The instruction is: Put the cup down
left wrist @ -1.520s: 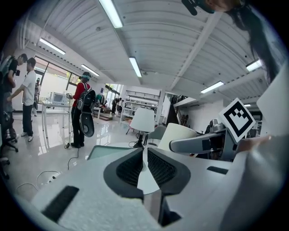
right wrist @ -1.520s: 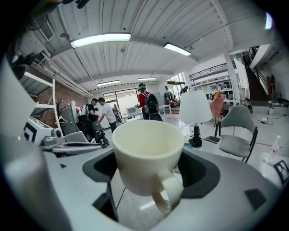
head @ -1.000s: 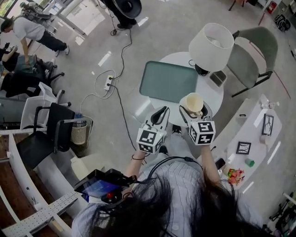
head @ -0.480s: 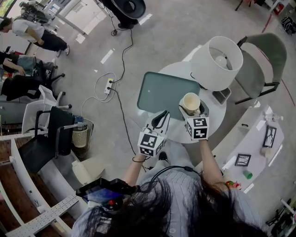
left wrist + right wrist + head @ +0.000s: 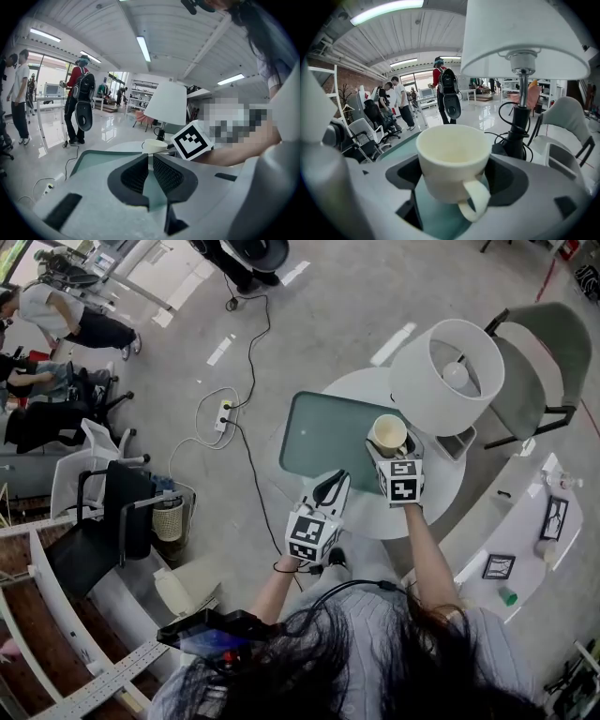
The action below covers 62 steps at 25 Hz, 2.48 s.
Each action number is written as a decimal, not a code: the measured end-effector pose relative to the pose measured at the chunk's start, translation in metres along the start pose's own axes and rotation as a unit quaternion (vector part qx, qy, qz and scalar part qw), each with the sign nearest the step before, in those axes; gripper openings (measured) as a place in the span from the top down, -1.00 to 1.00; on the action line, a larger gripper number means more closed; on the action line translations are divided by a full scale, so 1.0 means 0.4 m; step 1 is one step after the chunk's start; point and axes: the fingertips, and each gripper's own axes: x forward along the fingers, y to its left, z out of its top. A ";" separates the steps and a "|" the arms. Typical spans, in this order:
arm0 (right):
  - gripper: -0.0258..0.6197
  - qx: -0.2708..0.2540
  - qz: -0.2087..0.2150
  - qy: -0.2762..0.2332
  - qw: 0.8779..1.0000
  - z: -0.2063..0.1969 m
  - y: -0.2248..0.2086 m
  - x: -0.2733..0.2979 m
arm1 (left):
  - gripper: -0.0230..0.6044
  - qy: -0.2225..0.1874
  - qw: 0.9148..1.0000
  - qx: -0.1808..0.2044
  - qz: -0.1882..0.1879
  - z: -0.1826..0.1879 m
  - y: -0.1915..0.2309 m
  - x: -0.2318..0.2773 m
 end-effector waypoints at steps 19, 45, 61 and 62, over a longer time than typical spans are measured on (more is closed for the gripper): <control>-0.40 -0.090 -0.025 0.033 0.995 -0.024 -0.002 0.051 | 0.80 0.005 1.000 0.001 0.015 -0.013 0.032 -0.026; -0.40 0.003 0.021 -0.064 0.998 0.073 0.176 -0.296 | 0.80 -0.053 0.998 -0.005 0.044 0.027 -0.011 -0.224; -0.39 0.037 0.086 -0.092 0.991 -0.009 0.454 -0.534 | 0.80 -0.096 0.994 0.023 0.054 0.008 -0.089 -0.507; -0.39 0.037 0.086 -0.092 0.991 -0.021 0.471 -0.549 | 0.80 -0.098 0.993 0.023 0.054 -0.003 -0.095 -0.530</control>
